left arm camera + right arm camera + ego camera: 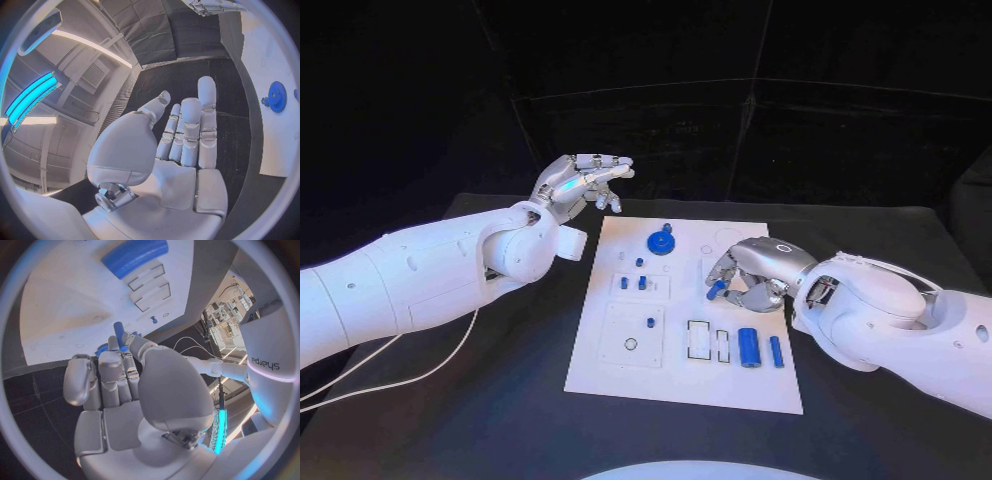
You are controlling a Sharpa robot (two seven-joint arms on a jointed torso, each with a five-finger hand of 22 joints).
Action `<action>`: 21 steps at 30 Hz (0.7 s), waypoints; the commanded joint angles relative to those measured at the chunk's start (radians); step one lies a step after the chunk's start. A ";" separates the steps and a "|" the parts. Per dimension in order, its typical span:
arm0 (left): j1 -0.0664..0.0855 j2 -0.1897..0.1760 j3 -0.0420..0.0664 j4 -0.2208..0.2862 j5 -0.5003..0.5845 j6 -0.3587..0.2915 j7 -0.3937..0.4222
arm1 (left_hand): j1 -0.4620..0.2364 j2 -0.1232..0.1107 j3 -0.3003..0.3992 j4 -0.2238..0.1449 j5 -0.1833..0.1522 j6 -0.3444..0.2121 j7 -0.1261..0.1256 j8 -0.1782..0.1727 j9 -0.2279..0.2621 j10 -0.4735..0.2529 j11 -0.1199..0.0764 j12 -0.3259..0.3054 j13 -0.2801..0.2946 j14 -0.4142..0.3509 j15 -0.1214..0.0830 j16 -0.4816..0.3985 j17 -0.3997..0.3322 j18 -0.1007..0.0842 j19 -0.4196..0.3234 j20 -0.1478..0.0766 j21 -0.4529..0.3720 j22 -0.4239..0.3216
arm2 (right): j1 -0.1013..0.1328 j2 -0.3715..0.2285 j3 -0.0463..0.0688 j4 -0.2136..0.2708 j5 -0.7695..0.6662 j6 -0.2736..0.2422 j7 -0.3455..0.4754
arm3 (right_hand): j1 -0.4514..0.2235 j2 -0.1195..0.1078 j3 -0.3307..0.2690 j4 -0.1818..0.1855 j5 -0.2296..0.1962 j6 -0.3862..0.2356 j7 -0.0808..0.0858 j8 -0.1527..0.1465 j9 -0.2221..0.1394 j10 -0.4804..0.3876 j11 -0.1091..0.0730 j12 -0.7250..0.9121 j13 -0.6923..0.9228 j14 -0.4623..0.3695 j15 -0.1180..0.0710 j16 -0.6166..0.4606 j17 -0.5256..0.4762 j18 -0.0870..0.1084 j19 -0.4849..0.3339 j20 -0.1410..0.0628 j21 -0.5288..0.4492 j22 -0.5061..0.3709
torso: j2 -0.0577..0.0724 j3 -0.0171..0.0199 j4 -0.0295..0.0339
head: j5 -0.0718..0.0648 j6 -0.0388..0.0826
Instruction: Assemble the parts on the task board
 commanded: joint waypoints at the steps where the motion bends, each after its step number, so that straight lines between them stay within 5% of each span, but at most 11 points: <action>1: 0.002 -0.001 0.001 0.001 0.000 0.012 0.003 | 0.001 0.006 -0.004 0.002 -0.001 -0.009 0.000 -0.003 0.000 -0.009 0.001 0.003 0.001 -0.008 0.002 0.005 -0.001 0.004 0.005 0.002 -0.006 -0.001 | 0.010 -0.005 0.005 0.035 0.050 -0.048 0.018 | -0.009 -0.005 0.009 -0.001 0.001 -0.002 0.009 -0.006 0.000 -0.003 0.000 -0.008 -0.002 0.003 0.004 0.008 0.002 -0.013 0.007 0.004 0.006 0.002 | 0.000 0.0005 -0.0007 | 0.002 0.000; 10: 0.002 0.003 0.001 0.002 0.000 0.013 0.003 | 0.001 0.006 -0.004 0.002 -0.001 -0.009 0.000 -0.003 0.000 -0.009 0.001 0.003 0.001 -0.008 0.002 0.005 -0.001 0.004 0.005 0.002 -0.006 -0.001 | 0.017 0.066 0.006 0.064 0.082 -0.036 0.040 | -0.009 -0.007 0.015 -0.004 0.004 -0.004 0.011 -0.009 -0.001 -0.005 0.002 -0.015 -0.004 0.003 0.006 0.012 0.006 -0.014 0.007 0.006 0.008 0.005 | 0.003 0.0017 0.0006 | 0.016 -0.006; 21: 0.002 0.008 0.001 0.002 0.000 0.015 0.003 | 0.001 0.006 -0.004 0.002 -0.001 -0.009 0.000 -0.003 0.000 -0.009 0.001 0.003 0.001 -0.008 0.002 0.005 -0.001 0.004 0.005 0.002 -0.006 -0.001 | -0.010 0.237 0.004 -0.019 0.051 0.011 0.089 | -0.009 -0.007 0.023 -0.008 0.012 -0.007 0.013 -0.013 -0.003 -0.005 0.004 -0.023 -0.006 0.001 0.008 0.016 0.008 -0.014 0.006 0.008 0.009 0.006 | 0.004 0.0003 -0.0003 | 0.030 -0.020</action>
